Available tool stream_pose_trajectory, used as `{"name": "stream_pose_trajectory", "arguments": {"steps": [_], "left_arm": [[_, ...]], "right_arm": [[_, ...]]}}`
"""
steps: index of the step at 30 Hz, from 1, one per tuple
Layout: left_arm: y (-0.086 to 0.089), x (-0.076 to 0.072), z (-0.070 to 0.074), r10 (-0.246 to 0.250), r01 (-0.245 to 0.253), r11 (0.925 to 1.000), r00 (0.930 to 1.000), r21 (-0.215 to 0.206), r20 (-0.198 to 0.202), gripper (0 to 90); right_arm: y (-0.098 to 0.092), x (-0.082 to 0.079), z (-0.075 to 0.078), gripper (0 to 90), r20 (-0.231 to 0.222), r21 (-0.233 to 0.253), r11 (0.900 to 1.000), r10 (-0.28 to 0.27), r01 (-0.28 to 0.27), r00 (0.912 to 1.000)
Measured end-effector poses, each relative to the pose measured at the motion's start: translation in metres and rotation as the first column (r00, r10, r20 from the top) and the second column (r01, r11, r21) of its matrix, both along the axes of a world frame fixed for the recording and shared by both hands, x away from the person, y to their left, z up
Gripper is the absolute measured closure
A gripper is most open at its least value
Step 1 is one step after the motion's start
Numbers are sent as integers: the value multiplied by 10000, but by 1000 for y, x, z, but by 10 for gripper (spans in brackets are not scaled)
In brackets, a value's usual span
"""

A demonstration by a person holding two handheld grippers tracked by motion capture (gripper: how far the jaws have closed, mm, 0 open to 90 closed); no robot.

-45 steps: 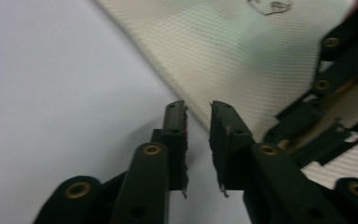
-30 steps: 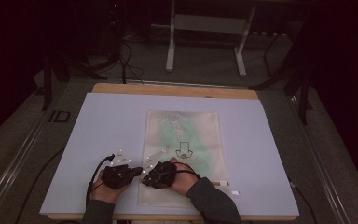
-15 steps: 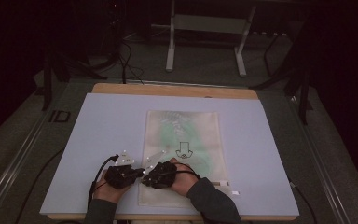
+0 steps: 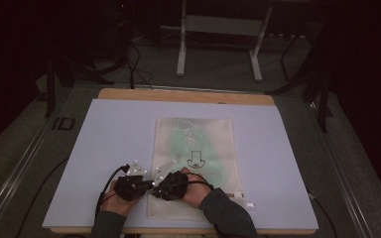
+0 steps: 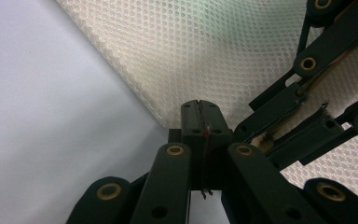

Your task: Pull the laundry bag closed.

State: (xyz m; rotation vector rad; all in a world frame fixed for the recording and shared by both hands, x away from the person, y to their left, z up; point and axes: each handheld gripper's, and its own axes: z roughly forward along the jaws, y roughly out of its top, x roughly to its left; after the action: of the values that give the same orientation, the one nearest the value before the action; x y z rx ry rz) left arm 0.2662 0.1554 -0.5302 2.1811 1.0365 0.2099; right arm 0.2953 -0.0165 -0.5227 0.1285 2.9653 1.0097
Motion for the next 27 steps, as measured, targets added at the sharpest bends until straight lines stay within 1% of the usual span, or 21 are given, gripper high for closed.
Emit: {"name": "stream_pose_trajectory", "arguments": {"steps": [7,17,22,27], "left_arm": [[-2,-1,1,48,-48,9999,10000,121,47,899],[-1,-1,0,39,-40,10000,10000,68,53,899],[-1,-1,0,32,-32,10000,10000,53,72,898],[-1,-1,0,36,-36,10000,10000,62,84,898]], "right_arm": [[-2,-1,1,825,146,-69,10000,37,-36,9999],[-7,0,2,825,159,-239,9997,106,-102,9998],[-8,-1,4,824,332,-516,9983,283,-265,9990],[-9,-1,5,824,394,-701,9969,386,-358,9985]]}}
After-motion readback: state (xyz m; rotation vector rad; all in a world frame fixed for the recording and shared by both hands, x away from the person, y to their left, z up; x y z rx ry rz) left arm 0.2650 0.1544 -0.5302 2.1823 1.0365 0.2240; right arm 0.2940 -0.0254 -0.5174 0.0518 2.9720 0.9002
